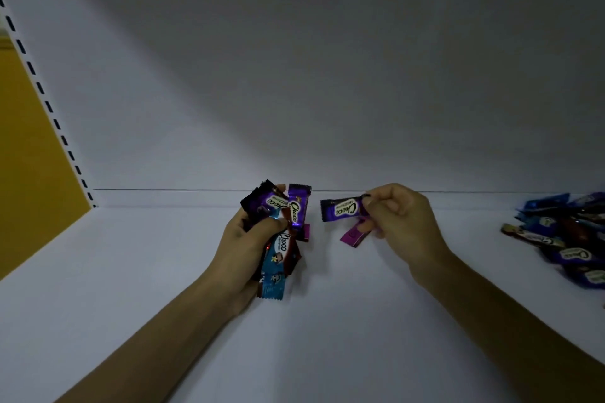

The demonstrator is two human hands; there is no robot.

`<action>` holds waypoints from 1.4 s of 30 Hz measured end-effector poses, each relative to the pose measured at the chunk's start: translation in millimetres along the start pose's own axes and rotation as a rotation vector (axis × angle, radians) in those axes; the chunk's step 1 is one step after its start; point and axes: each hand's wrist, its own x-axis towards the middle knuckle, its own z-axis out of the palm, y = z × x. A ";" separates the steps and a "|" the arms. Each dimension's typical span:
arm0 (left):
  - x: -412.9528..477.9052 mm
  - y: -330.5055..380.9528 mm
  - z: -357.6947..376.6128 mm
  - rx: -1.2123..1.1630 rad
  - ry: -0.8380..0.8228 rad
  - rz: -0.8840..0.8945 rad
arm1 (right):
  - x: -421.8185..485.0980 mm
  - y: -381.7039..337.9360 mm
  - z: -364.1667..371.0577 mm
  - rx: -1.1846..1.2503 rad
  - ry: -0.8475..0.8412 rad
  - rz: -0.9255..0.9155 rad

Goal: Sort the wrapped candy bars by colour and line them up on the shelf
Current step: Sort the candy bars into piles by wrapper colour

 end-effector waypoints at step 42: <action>-11.8 46.3 -86.3 0.043 0.049 0.058 | 5.9 -49.7 125.5 0.250 -0.148 0.104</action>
